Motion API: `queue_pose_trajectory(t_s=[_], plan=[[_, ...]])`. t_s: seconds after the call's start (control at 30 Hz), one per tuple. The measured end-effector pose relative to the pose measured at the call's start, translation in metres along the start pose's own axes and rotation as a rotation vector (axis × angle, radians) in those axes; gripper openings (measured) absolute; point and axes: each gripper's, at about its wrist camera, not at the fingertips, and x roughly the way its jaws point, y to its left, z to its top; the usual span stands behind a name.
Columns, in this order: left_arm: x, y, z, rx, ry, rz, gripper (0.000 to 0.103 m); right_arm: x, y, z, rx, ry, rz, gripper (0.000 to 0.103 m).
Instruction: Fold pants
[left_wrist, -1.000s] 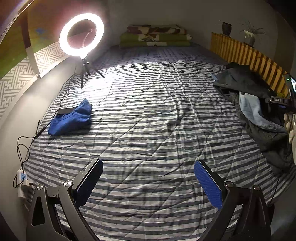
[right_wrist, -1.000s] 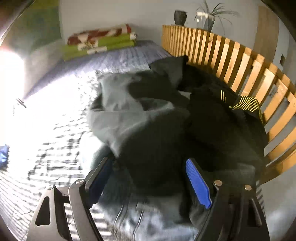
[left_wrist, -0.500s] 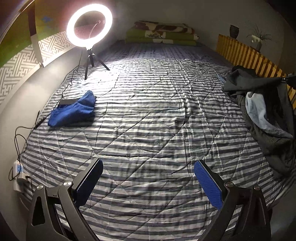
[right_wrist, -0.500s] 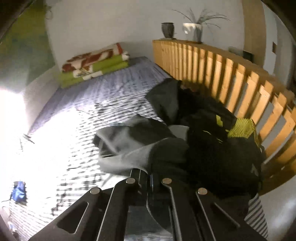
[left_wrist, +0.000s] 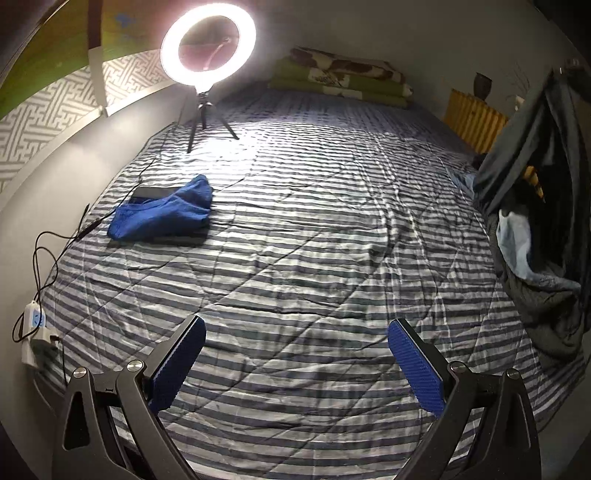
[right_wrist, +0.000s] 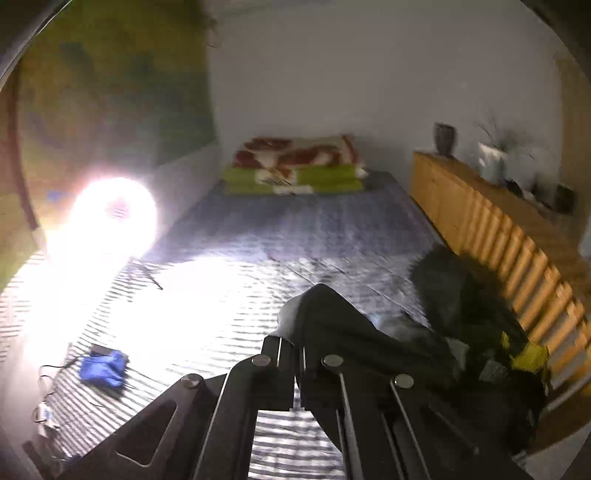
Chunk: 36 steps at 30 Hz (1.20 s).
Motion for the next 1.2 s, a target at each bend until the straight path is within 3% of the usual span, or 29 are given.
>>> queue_pose_trajectory(t_s=[0.17, 0.4, 0.47, 0.53, 0.63, 0.77, 0.83, 0.97, 1.1, 1.2], plan=[[-0.005, 0.021, 0.002, -0.038, -0.016, 0.01, 0.101, -0.03, 0.07, 0.029, -0.072, -0.07, 0.133, 0.001], [-0.026, 0.055, 0.001, -0.091, -0.059, 0.055, 0.101, -0.049, 0.182, 0.042, -0.179, -0.078, 0.36, 0.001], [-0.029, 0.065, 0.001, -0.103, -0.061, 0.072, 0.101, -0.036, 0.214, 0.031, -0.219, -0.01, 0.432, 0.002], [-0.032, 0.074, 0.0, -0.114, -0.062, 0.087, 0.101, -0.007, 0.24, 0.01, -0.272, 0.124, 0.483, 0.007], [-0.032, 0.082, -0.002, -0.121, -0.056, 0.093, 0.101, 0.044, 0.259, -0.036, -0.362, 0.276, 0.419, 0.01], [-0.025, 0.078, -0.001, -0.095, -0.048, 0.091, 0.101, 0.086, 0.223, -0.088, -0.336, 0.398, 0.373, 0.014], [-0.016, 0.07, 0.002, -0.076, -0.039, 0.083, 0.101, 0.092, 0.184, -0.104, -0.265, 0.406, 0.354, 0.025], [0.009, 0.044, 0.007, -0.013, -0.006, 0.058, 0.101, 0.094, 0.104, -0.119, -0.097, 0.393, 0.293, 0.03], [0.039, 0.013, 0.014, 0.042, 0.041, -0.004, 0.101, 0.092, 0.014, -0.166, 0.036, 0.375, 0.109, 0.042], [0.065, -0.019, 0.027, 0.096, 0.07, -0.056, 0.101, 0.097, -0.039, -0.205, 0.159, 0.405, 0.026, 0.042]])
